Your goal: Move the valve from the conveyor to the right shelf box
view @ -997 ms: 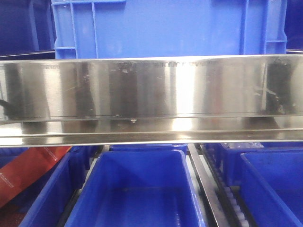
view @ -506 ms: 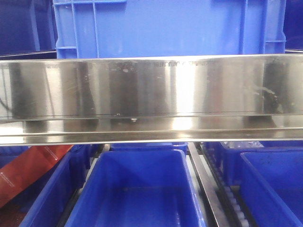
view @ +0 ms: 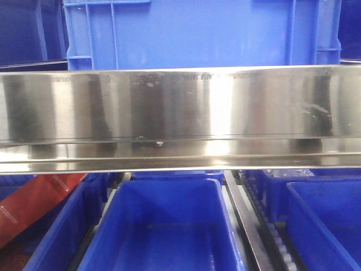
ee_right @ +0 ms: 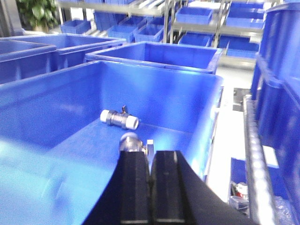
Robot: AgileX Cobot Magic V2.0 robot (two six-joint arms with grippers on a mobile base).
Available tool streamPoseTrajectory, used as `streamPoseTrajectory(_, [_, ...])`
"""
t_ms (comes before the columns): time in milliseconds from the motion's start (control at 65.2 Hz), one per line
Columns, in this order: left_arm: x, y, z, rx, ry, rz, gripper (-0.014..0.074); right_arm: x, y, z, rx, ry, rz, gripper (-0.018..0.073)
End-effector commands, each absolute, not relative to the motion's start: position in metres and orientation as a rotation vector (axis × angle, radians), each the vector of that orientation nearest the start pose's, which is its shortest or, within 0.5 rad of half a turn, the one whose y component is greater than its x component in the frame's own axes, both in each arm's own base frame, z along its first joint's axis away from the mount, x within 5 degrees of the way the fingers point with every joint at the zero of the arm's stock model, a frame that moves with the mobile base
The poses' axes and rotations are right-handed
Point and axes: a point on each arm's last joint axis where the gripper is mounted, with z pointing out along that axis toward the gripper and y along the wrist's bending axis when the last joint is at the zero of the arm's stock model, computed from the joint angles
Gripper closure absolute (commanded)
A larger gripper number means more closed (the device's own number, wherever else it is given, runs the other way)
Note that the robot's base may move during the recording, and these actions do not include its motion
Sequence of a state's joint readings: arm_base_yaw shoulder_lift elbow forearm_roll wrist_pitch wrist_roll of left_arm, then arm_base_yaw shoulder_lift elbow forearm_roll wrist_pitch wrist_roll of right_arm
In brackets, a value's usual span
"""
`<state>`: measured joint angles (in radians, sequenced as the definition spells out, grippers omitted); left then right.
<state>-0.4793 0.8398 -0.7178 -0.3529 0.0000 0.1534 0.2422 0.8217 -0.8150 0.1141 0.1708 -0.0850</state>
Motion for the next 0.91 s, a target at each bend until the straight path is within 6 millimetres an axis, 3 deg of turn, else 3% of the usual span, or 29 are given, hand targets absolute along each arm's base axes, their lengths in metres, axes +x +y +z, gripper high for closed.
streamPoseTrajectory(0, [0.14,-0.071,0.364,0.211,1.555,-0.525,0.0708,0.151,0.038,0.385,-0.197,1.602,0.206,0.0727])
streamPoseTrajectory(276, [0.1,-0.039,0.323,0.127,1.516,-0.451,0.0708,0.109,0.028,0.347,-0.186,1.587,0.217,0.0727])
streamPoseTrajectory(537, [0.077,-0.026,0.321,0.091,1.419,-0.436,0.0708,0.089,0.024,0.352,-0.174,1.514,0.229,0.0727])
streamPoseTrajectory(890, [0.074,-0.025,0.322,0.091,1.405,-0.439,0.0708,0.089,0.023,0.353,-0.174,1.512,0.229,0.0727])
